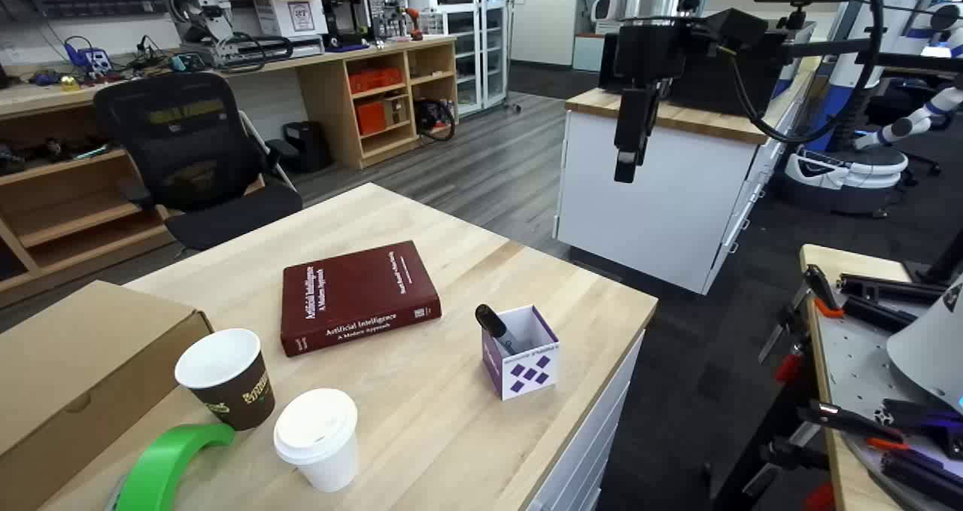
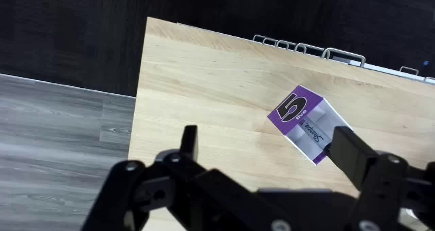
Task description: Put the marker on the table
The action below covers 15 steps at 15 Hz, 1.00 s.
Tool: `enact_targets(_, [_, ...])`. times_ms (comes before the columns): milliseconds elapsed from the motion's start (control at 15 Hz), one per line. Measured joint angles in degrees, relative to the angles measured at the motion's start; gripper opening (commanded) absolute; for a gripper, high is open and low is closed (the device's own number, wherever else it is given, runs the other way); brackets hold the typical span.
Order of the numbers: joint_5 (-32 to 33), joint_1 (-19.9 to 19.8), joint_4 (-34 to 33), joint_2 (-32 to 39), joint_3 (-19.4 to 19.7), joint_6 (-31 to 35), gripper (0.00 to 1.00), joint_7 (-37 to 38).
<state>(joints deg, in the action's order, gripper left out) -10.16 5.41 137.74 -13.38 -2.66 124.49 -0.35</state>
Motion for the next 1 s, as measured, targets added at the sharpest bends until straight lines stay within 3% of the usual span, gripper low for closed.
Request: enact_targets(1000, [0.19,0.06,-0.31,1.75,-1.45,1.72,1.0,0.0])
